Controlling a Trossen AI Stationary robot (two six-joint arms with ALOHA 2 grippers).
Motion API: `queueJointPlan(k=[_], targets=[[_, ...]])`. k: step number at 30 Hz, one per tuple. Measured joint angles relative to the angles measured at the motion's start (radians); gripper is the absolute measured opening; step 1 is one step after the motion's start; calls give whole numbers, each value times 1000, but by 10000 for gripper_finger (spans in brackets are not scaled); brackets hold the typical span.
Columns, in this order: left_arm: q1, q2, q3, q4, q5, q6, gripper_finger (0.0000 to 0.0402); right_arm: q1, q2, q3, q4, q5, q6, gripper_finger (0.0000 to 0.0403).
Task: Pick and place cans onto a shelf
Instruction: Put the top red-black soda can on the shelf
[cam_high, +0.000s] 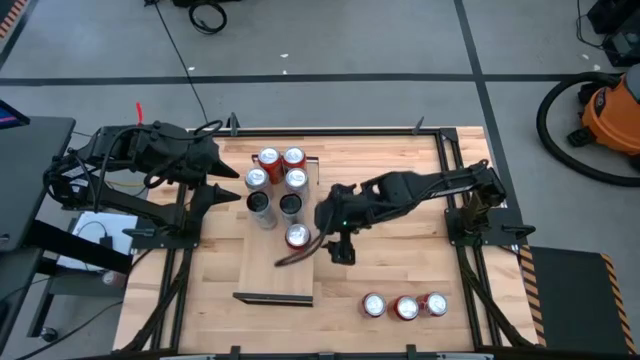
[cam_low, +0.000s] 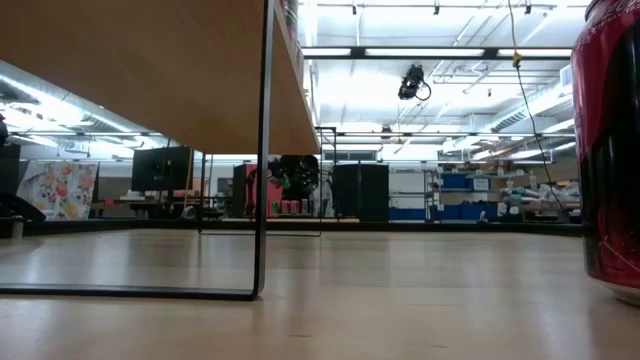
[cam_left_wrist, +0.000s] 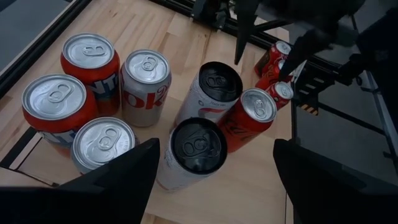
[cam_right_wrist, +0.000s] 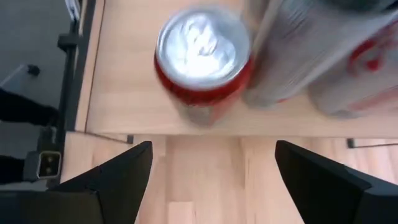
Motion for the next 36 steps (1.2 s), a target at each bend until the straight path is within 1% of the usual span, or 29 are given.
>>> queueJointPlan(k=[4, 8, 11, 14, 16, 20, 25, 30, 36], targets=[[0, 0, 0, 0, 0, 15, 325, 12, 2, -84, 50, -23, -1, 348], [0, -1, 0, -25, 10, 5, 325, 26, 1, -169, 169, -24, 5, 346], [0, -3, 0, -105, 104, -28, 325, 33, 3, -202, 181, -25, 14, 330], [-5, -3, 0, -199, 215, -59, 325, 37, 1, -219, 197, -25, 14, 297], [-25, -1, 0, -240, 239, -78, 325, 37, 2, -228, 219, -24, 6, 270], [-82, 0, 0, -244, 228, -88, 325, 37, 1, -269, 320, -24, -6, 219], [-144, 0, 0, -245, 143, -129, 325, 30, 2, -333, 463, -25, 0, 175], [-205, -1, -12, -221, 112, -171, 325, 15, 2, -380, 585, -24, 6, 152], [-293, 0, -99, -127, 98, -216, 324, -5, 2, -433, 732, -20, 15, 142]])
